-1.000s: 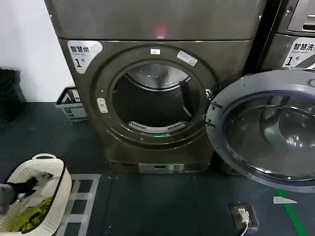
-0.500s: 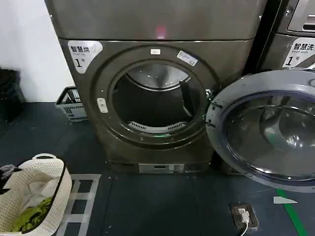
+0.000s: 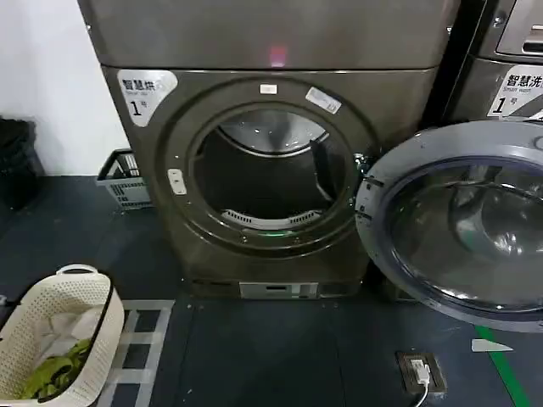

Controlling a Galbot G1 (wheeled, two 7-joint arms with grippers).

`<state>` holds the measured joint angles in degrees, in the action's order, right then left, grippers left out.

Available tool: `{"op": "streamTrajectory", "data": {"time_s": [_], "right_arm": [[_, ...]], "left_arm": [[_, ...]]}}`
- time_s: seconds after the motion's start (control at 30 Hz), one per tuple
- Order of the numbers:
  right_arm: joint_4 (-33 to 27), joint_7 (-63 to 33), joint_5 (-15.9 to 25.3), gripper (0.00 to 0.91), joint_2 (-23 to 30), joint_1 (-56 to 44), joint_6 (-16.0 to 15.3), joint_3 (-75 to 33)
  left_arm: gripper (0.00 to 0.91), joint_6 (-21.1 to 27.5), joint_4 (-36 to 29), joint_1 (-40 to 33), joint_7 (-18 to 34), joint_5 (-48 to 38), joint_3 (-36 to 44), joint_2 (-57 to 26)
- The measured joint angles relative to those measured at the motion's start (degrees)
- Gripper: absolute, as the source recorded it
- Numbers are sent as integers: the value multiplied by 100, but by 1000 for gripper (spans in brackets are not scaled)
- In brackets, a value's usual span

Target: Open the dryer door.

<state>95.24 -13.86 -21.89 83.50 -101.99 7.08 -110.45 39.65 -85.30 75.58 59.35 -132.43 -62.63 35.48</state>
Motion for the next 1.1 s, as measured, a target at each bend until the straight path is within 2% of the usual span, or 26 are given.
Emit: {"op": "streamTrajectory", "data": {"time_s": [0.37,0.53,1.1], "right_arm": [[-20,14,10,907,7,1,53,8],[-39,38,31,907,12,5,184,11],[-87,76,63,907,34,12,182,1]], "left_arm": [[907,48,-87,102,-1,26,47,15],[907,122,-133,110,20,-10,59,23],[907,186,-182,68,35,-47,102,28]]}}
